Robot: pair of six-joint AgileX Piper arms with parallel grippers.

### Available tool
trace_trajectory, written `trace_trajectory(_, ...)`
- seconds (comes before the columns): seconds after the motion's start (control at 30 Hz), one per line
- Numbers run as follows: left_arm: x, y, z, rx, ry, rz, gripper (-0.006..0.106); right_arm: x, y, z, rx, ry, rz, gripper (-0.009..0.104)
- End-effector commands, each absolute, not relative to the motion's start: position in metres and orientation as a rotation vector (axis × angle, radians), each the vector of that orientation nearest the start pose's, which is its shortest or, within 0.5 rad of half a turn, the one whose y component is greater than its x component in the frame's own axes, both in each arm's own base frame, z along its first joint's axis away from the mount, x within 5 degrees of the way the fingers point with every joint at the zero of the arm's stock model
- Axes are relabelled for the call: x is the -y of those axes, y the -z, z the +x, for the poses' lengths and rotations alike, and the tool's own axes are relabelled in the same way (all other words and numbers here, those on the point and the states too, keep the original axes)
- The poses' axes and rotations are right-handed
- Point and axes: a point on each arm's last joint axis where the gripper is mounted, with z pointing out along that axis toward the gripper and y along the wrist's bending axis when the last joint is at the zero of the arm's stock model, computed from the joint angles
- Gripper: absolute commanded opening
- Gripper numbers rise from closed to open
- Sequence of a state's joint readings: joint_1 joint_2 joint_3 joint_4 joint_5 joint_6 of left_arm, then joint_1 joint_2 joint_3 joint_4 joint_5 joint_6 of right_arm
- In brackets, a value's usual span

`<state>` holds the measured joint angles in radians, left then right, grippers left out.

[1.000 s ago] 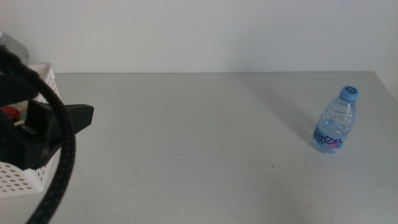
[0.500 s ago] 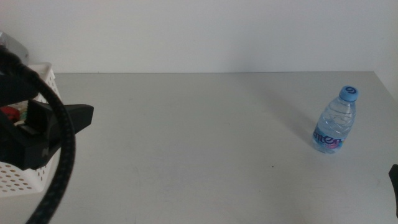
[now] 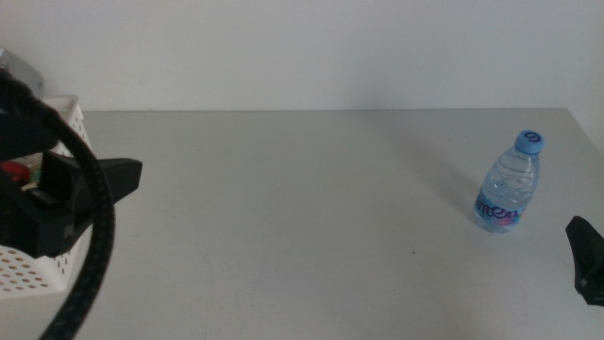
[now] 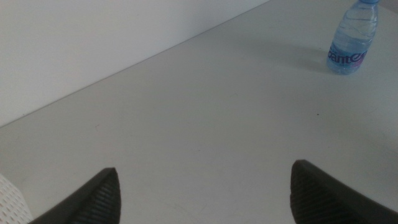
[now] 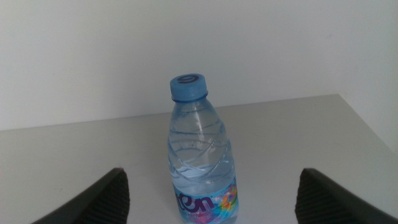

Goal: Use arms to grab the bottles and put them into the dustbin to the left of the table.

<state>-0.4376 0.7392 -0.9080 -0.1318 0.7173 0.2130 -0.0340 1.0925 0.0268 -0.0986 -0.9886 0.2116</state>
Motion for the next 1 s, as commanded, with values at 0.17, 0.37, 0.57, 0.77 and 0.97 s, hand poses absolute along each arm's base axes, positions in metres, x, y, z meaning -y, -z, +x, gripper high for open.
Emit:
trace_trajectory(0.17,0.065,-0.400,0.120,-1.860,0.316,0.565,0.094,-0.003,-0.180,0.160,-1.508,-0.173,0.069,0.094)
trace_trajectory(0.37,0.065,-0.400,0.120,-1.860,0.316,0.565,0.094,-0.004,-0.166,0.195,-1.584,-0.193,0.059,0.094)
trace_trajectory(0.57,0.065,-0.400,0.120,-1.860,0.316,0.565,0.094,-0.003,-0.169,0.224,-1.553,-0.197,0.050,0.094)
trace_trajectory(0.77,0.065,-0.400,0.120,-1.860,0.316,0.565,0.094,-0.010,-0.182,0.259,-1.473,-0.242,-0.051,0.094)
trace_trajectory(0.97,0.065,-0.400,0.120,-1.860,0.316,0.565,0.094,-0.014,-0.186,0.290,-1.431,-0.263,-0.118,0.094)
